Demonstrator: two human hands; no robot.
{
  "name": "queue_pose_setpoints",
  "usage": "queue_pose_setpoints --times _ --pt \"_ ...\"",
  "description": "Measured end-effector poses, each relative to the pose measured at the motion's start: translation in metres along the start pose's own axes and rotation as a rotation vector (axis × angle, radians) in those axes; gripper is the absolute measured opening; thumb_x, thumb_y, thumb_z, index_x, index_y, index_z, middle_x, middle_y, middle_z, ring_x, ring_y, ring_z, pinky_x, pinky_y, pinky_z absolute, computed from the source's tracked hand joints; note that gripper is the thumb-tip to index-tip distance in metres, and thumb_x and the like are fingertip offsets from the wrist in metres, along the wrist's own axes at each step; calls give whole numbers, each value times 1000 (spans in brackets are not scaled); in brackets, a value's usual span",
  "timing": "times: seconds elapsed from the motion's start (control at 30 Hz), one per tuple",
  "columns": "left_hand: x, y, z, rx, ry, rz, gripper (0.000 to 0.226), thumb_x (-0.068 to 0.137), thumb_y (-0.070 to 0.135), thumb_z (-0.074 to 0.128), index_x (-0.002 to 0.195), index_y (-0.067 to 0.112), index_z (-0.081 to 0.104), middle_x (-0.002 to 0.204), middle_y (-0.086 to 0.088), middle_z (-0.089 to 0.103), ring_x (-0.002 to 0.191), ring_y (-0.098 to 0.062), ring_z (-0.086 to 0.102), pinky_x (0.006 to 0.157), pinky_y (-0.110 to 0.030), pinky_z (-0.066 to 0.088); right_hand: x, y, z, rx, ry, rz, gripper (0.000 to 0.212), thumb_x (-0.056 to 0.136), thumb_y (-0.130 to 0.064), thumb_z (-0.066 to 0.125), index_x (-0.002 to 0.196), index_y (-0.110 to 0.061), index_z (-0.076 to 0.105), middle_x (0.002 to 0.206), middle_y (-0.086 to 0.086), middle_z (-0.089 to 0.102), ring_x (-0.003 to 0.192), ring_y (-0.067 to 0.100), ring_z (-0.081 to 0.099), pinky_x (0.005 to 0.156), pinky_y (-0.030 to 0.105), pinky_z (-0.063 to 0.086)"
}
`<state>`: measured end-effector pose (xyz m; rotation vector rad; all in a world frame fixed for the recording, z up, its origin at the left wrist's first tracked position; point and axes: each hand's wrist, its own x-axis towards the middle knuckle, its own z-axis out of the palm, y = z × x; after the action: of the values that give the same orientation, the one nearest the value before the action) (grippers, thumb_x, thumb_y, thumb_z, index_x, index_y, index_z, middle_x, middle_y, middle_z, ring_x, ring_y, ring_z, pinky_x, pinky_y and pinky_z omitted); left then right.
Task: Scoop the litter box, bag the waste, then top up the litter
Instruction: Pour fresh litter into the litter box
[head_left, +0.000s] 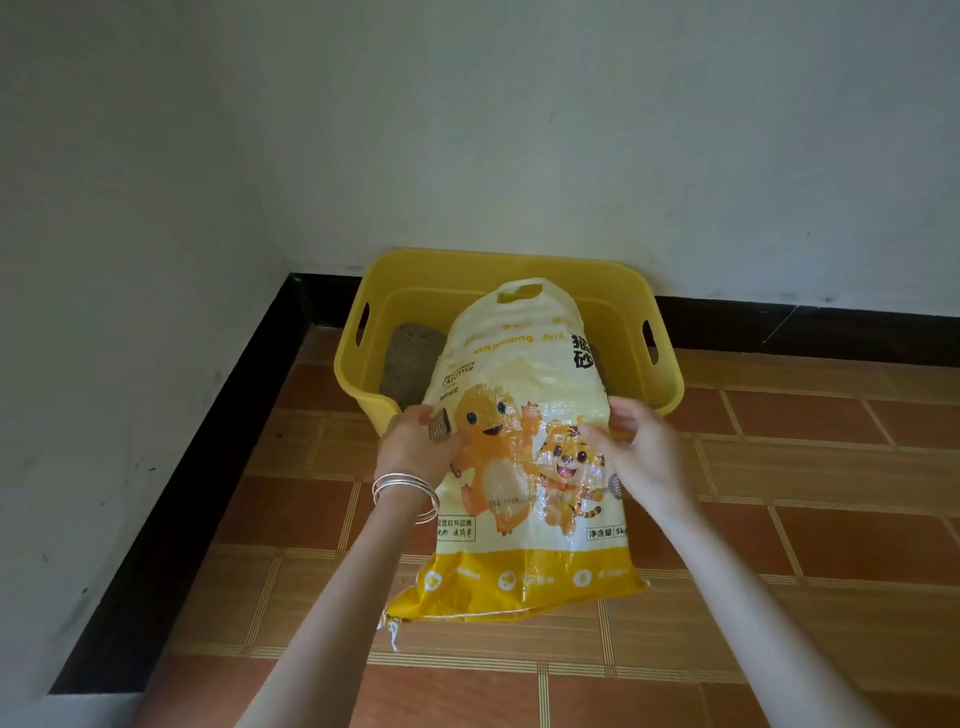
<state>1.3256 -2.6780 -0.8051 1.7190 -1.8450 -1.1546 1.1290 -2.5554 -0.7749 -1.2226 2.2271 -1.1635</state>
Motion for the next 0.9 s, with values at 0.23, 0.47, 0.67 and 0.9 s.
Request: queue_pose_setpoints --times 0.23,0.47,0.67,0.9 --pt "17 5 8 127 26 86 66 78 55 64 129 16 51 127 -4 55 116 -24 51 90 -45 48 40 0 9 -227 69 -56 43 80 -43 64 109 -12 63 93 2 67 88 20 60 77 35 51" --pt "39 27 21 -8 48 78 56 79 49 66 124 18 58 122 -4 61 111 -22 56 93 -37 46 91 -13 21 69 -99 166 36 82 -30 68 113 -12 63 102 -3 65 99 15 61 71 18 45" --pt "57 33 24 -151 -37 -10 93 57 68 72 136 25 45 140 -7 45 124 -31 44 101 -50 41 99 -22 23 235 54 153 36 78 -6 71 113 -7 62 107 -2 64 101 11 56 85 24 42" --pt "45 34 5 -321 -223 -74 123 50 68 75 149 26 14 153 -4 24 137 -28 29 110 -48 29 67 -29 17 403 129 3 34 78 -1 69 93 -31 62 91 -21 63 87 -6 60 78 14 47"
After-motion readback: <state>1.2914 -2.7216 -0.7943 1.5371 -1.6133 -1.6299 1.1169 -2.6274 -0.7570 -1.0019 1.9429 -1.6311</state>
